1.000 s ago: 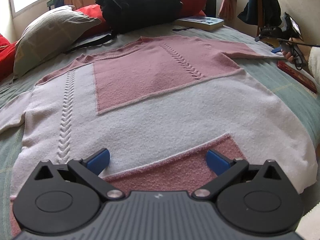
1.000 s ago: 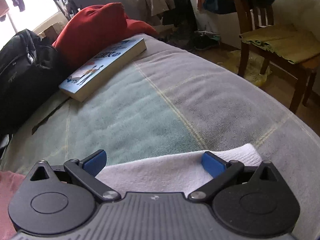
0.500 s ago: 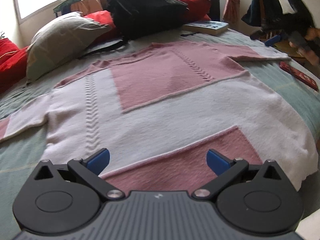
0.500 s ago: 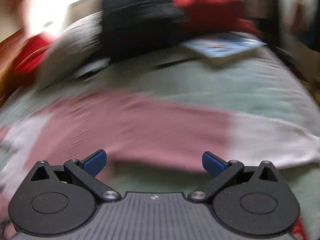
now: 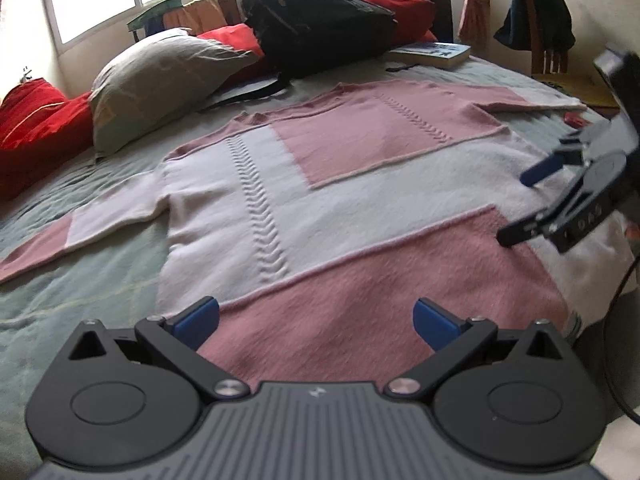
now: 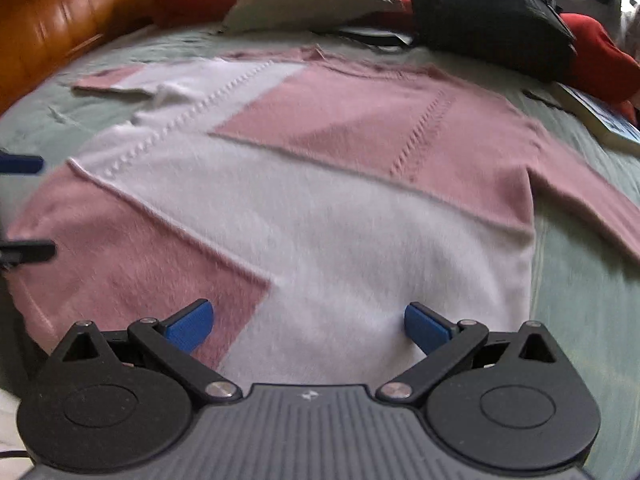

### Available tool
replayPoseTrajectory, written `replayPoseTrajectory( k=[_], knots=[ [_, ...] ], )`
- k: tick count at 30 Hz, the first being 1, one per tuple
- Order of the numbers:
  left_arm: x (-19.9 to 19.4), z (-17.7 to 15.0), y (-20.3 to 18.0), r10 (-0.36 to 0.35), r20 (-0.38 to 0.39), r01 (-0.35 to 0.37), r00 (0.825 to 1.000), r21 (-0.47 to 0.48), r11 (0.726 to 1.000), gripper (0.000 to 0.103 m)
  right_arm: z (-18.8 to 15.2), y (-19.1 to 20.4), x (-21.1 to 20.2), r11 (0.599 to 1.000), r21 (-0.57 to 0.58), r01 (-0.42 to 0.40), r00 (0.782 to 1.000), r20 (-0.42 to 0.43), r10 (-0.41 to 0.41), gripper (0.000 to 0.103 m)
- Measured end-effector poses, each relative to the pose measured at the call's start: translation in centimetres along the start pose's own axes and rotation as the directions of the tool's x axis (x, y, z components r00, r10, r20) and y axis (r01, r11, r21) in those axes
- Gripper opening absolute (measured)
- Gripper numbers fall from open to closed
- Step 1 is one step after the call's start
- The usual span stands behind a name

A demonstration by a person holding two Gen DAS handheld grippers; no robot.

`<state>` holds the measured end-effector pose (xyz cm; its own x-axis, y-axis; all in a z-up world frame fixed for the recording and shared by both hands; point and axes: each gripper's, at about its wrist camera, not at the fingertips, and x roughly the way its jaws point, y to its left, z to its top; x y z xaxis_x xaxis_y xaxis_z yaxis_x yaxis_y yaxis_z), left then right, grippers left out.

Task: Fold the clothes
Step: 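Press both open tools on the sweater hem to flatten it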

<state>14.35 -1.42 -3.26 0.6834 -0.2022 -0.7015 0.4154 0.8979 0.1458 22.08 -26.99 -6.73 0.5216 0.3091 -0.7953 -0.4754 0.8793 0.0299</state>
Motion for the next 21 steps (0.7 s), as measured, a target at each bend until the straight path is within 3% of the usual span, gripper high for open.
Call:
replayPoseTrajectory(
  k=[5,10,14,18,21],
  knots=[
    [0.2,-0.8,0.1,0.004,-0.021,-0.004,1.0,0.009,1.0,0.102,-2.0,0.2,-0.5,0.991,0.118,0.061,0.997,0.042,-0.066,0.103],
    [1.5,-2.6,-0.6,-0.016,-0.098,0.019,0.995,0.025,1.0,0.102,-4.1,1.4,-1.3,0.992,0.068,0.11,0.988,0.101,-0.117,0.103],
    [1.1,-4.4,-0.3,-0.043,-0.133,0.039,0.99,-0.035,0.999,0.102,-5.2,1.2,-1.9,0.987,0.126,0.104,0.986,0.118,-0.118,0.103],
    [0.2,-5.2,-0.4,-0.035,-0.182,0.035,0.983,-0.006,0.999,0.102,-6.7,1.9,-3.0,0.979,0.156,0.13,0.981,0.124,-0.151,0.103],
    [-0.3,-4.8,-0.7,-0.027,-0.178,0.032,0.984,0.023,0.999,0.102,-7.9,2.9,-4.1,0.973,0.159,0.167,0.976,0.111,-0.185,0.103]
  ],
)
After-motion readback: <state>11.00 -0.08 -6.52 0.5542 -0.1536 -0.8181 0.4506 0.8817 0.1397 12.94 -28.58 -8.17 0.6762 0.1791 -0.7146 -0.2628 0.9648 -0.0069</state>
